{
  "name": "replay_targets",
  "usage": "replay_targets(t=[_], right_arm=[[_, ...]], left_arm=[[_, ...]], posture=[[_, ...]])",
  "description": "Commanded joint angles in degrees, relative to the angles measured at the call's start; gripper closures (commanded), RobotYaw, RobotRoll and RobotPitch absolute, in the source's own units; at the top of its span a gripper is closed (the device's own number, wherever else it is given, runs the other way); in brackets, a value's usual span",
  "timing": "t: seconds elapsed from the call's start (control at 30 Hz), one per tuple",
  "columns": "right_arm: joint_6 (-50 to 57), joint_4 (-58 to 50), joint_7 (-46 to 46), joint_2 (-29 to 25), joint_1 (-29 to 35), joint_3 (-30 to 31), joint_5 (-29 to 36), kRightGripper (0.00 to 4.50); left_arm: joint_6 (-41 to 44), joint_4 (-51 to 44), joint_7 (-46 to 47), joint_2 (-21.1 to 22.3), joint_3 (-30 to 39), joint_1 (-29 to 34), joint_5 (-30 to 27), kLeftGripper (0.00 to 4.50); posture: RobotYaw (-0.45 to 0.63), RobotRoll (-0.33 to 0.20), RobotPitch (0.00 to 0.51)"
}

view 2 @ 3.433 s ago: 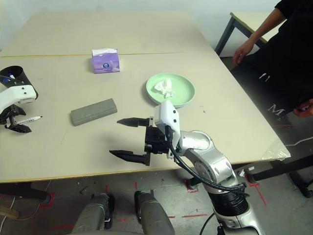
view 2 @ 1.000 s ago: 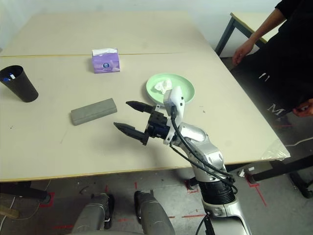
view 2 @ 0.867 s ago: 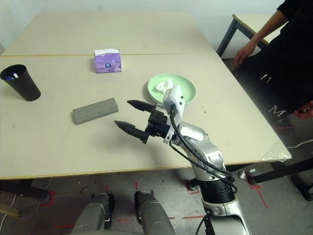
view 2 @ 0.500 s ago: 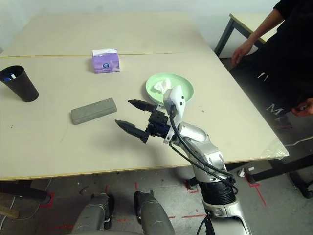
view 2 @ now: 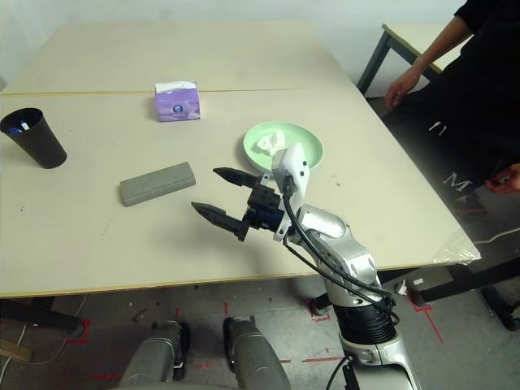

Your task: Organize and tidy the items on the table.

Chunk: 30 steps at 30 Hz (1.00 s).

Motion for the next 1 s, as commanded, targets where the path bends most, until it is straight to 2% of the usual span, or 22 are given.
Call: replay_targets(t=[0.03,0.37,0.73,0.77,1.0], right_arm=[[0.7,-1.4,0.0,-0.7,0.8,-0.4,0.4,0.0],[1.4,-2.3,0.1,-1.3,0.7,-0.7,1.0,0.0],[1.7,-2.2,0.2,-1.1,0.4,-0.5,1.0,0.0],[1.7,-2.2,0.2,-1.0,0.4,-0.4,1.0,0.0],[1.6,-2.2,0.3,-1.1,0.7,-0.4,0.8,0.0]], left_arm=[[-0.6,1.4,0.5,-0.5,-0.3,1.3,0.9,4.25],[-0.6,1.6,1.2,-1.9,-1.1,5.0,2.2,4.25],[-0.8,1.6,2.0,-2.2,-0.5,5.5,2.1,4.25],[-1.1,1.6,2.0,-2.3,-0.3,5.6,1.9,3.52],[-1.2,1.6,1.6,-2.6,0.6,5.2,1.1,1.18]], posture=[[-0.07,0.0,0.161],[-0.07,0.0,0.165],[-0.07,0.0,0.165],[-0.07,0.0,0.164],[-0.07,0.0,0.162]])
